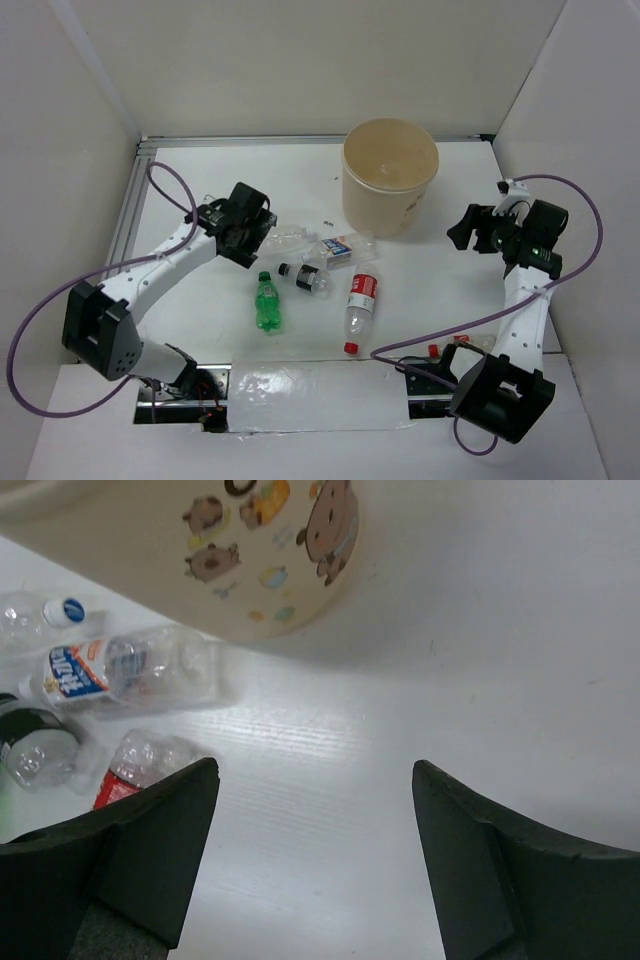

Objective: Put the plastic bottles in the bin

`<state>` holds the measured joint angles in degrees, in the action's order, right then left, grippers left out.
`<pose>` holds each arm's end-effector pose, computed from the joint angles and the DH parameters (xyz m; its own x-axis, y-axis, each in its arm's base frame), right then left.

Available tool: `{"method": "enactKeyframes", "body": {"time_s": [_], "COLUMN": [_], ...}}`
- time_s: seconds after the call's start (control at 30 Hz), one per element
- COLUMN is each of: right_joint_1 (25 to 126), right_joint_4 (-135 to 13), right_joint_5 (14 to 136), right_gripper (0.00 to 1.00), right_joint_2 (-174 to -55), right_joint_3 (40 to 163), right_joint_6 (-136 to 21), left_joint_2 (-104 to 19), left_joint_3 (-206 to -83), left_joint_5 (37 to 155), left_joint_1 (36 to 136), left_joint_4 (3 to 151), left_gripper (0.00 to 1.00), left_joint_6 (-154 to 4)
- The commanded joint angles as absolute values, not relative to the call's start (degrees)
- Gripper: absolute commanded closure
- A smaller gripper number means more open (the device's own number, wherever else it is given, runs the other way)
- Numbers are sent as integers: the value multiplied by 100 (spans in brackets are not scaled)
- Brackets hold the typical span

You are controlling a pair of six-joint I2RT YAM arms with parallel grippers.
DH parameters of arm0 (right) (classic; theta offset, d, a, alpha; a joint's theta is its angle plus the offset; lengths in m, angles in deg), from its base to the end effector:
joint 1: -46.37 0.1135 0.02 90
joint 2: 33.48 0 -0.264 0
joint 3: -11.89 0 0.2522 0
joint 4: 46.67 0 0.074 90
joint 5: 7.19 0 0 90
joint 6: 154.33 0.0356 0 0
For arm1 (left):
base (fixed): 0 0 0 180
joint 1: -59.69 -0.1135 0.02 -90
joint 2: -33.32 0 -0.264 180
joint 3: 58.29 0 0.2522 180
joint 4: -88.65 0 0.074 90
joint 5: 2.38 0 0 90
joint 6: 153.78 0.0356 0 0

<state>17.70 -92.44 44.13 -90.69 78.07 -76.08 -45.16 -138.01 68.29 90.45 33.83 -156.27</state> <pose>0.1929 -0.0801 0.3138 -0.5014 0.0930 -0.8602 -0.1702 0.9642 0.2035 0.2495 -0.1348 0.2911 -0.2834 -0.9284 -0.2403 -0.7045 0.3716 -0.6047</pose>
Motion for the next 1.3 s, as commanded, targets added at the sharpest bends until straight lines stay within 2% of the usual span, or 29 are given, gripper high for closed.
{"method": "enactKeyframes", "body": {"time_s": [0.0,0.07,0.3,0.63,0.9,0.97,1.0,1.03,1.1,1.13,1.27], "right_joint_1": [1754,1754,1754,1754,1754,1754,1754,1754,1754,1754,1754], "right_joint_4": [-9427,-9427,-9559,-9559,-9612,-9612,-9612,-9612,-9673,-9673,-9804], "right_joint_5": [4203,4203,4027,3974,3921,3921,3921,3921,3861,3860,3685], "right_gripper": [16,16,16,16,13,13,13,13,13,13,19], "right_joint_2": [-8956,-8956,-9008,-9167,-9219,-9272,-9272,-9272,-9272,-9272,-9272], "right_joint_3": [7602,7540,7539,7434,7434,7434,7434,7434,7434,7434,7434], "right_joint_6": [-7883,-7954,-8279,-8393,-8498,-8499,-8499,-8499,-8551,-8604,-8797], "left_joint_2": [-4981,-5393,-6071,-6371,-7171,-7277,-7346,-7347,-7251,-7172,-6540], "left_joint_3": [-14087,-14087,-14280,-13736,-14051,-14113,-14114,-14166,-14166,-14166,-14114], "left_joint_5": [7310,7661,7540,7786,8006,8006,8006,8006,8006,8006,8006], "left_joint_1": [8747,8606,8421,8044,7842,7789,7788,7727,7727,7727,7727], "left_joint_4": [3042,3042,3551,4412,4290,4290,4351,4351,4421,4526,4885], "left_gripper": [0,0,0,0,0,4,7,19,36,50,71], "left_joint_6": [-15922,-16018,-16318,-16898,-16837,-16714,-16644,-16574,-16293,-16013,-15310]}}
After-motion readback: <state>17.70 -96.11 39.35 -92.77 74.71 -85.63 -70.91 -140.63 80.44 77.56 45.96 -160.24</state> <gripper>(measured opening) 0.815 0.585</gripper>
